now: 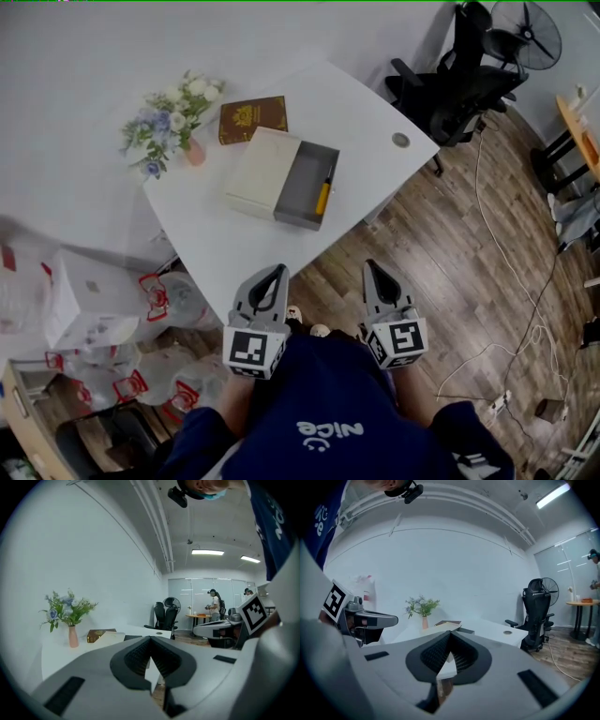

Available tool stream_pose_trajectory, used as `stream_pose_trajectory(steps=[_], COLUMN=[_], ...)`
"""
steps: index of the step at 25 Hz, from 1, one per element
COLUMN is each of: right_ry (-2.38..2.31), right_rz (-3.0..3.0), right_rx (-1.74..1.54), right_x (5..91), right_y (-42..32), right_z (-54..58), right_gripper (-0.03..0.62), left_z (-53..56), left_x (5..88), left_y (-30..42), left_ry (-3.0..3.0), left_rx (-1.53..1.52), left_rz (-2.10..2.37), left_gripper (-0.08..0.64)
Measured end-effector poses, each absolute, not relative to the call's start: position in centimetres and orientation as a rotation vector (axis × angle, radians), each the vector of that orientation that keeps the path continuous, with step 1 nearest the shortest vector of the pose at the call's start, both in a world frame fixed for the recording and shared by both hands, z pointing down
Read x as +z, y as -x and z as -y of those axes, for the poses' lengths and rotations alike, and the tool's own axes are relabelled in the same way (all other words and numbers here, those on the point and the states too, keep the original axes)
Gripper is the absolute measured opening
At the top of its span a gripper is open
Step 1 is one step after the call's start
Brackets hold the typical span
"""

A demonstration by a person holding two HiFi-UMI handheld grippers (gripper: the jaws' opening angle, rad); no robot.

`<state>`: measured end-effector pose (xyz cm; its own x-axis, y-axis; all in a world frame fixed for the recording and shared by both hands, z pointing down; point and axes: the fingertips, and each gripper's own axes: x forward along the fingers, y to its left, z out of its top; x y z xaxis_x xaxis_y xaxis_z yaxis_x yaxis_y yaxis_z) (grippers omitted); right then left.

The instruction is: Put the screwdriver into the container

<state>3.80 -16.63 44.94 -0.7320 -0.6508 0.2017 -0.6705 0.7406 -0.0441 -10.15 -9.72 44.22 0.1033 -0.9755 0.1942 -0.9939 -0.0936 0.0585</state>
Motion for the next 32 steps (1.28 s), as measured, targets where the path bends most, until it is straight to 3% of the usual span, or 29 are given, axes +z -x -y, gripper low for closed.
stream_pose_trajectory(steps=[6, 32], right_ry=[-1.046, -1.056], right_rz=[2.724, 2.669], right_rx=[0.068, 0.035], right_x=[44.9, 45.7], right_y=[-3.1, -2.6], right_z=[16.4, 15.7], right_gripper=[0.021, 0.021], left_z=[10.0, 10.1], left_x=[42.9, 42.0], left_y=[10.8, 10.8], left_ry=[-2.207, -2.245], left_rx=[0.011, -0.037], left_rz=[2.007, 2.008], left_gripper=[0.015, 0.015])
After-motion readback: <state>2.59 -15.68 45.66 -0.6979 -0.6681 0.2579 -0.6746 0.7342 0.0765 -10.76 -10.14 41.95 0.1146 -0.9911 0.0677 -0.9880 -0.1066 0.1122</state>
